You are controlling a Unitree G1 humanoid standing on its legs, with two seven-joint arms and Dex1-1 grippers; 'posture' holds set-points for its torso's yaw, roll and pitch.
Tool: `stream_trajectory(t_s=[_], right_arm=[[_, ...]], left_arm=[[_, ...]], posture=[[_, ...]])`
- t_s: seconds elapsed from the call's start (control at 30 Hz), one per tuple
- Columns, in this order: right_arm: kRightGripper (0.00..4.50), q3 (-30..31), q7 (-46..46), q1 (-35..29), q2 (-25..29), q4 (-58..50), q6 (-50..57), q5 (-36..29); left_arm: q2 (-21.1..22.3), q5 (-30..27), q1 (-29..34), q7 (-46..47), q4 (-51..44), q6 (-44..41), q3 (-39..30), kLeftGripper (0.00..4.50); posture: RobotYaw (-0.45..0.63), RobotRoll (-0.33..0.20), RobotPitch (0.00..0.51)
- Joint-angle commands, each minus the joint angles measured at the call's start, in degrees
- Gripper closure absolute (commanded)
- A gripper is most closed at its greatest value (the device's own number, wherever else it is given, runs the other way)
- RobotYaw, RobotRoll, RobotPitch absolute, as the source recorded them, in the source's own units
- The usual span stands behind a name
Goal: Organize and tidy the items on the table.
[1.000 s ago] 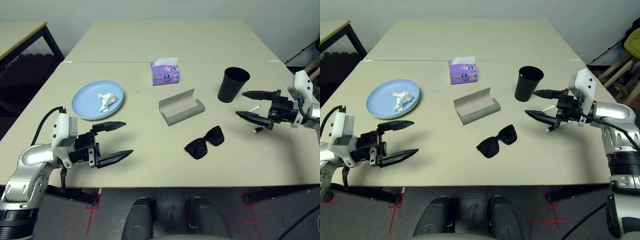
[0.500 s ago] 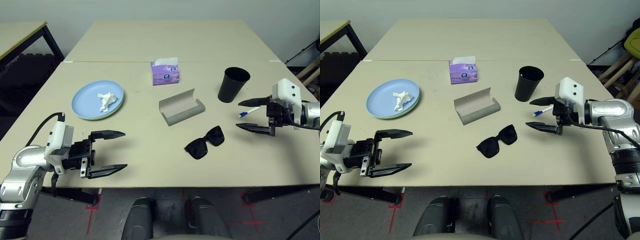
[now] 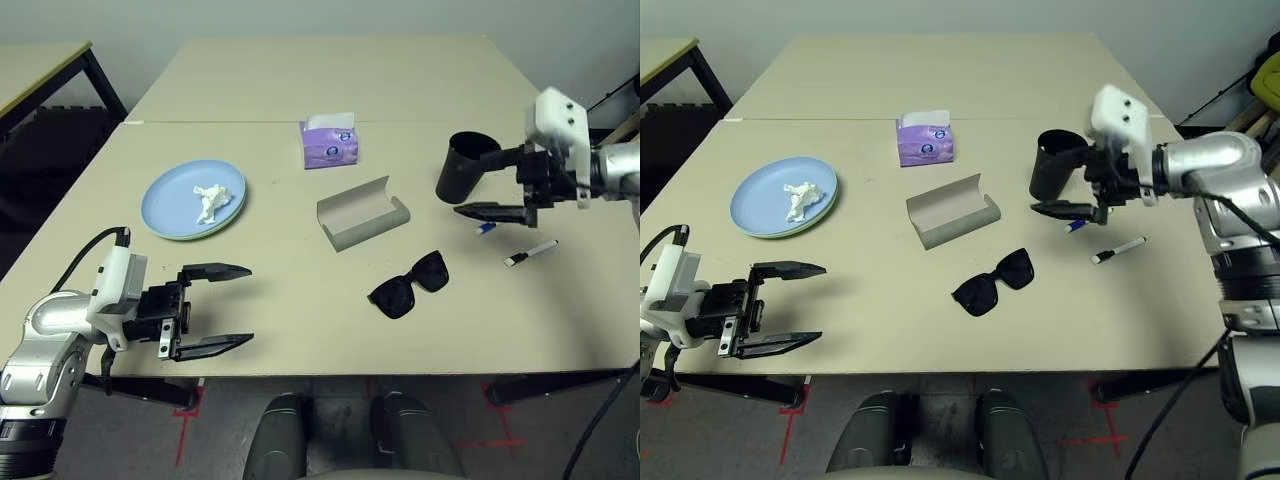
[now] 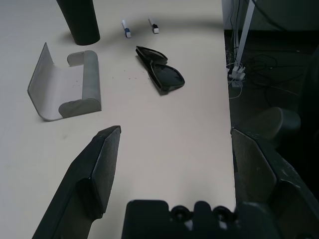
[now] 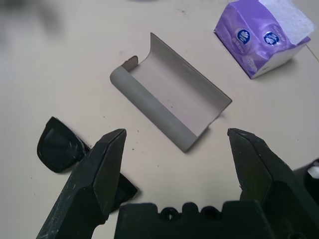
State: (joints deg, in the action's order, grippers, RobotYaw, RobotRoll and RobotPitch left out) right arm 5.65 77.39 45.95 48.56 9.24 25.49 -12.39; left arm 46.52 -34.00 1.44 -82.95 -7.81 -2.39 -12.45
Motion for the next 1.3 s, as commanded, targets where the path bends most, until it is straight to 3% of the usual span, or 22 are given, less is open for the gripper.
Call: stream_trajectory(t_s=[0.03, 0.17, 0.37, 0.63, 0.9, 1.3], right_arm=[[0.0, 4.4, 5.0, 3.1, 0.7, -2.5, -3.3, 1.5], [0.0, 10.6, 12.1, 6.5, 2.4, -3.7, -6.3, 4.8], [0.0, 16.6, 14.7, 11.9, -0.2, -0.3, -16.8, 11.2], [0.0, 27.8, 15.1, 16.4, 0.9, 2.6, -24.5, 11.4], [0.0, 34.9, 15.1, 16.7, 2.7, -1.8, -24.1, 10.8], [0.0, 37.3, 15.1, 12.0, 4.8, -10.9, -20.3, 12.9]], left_arm=[[0.5, 0.3, 0.0, -0.9, 0.4, 0.4, 0.5, 0.02], [0.1, 0.6, 0.0, -0.4, 0.5, 0.6, 0.7, 0.02], [-0.4, 0.7, -0.3, 0.3, 0.1, 0.3, 1.1, 0.02], [-0.3, 0.5, 0.3, 0.9, -0.9, 0.0, 1.3, 0.02], [-0.7, 1.0, 0.3, 1.8, -1.2, 0.7, 1.6, 0.02], [-1.7, 2.0, 0.6, 3.3, -1.4, 2.2, 2.9, 0.02]], posture=[[0.04, 0.0, 0.086], [0.04, 0.0, 0.081], [0.04, 0.0, 0.081], [0.06, 0.0, 0.09], [0.06, 0.0, 0.091], [0.08, 0.0, 0.081]])
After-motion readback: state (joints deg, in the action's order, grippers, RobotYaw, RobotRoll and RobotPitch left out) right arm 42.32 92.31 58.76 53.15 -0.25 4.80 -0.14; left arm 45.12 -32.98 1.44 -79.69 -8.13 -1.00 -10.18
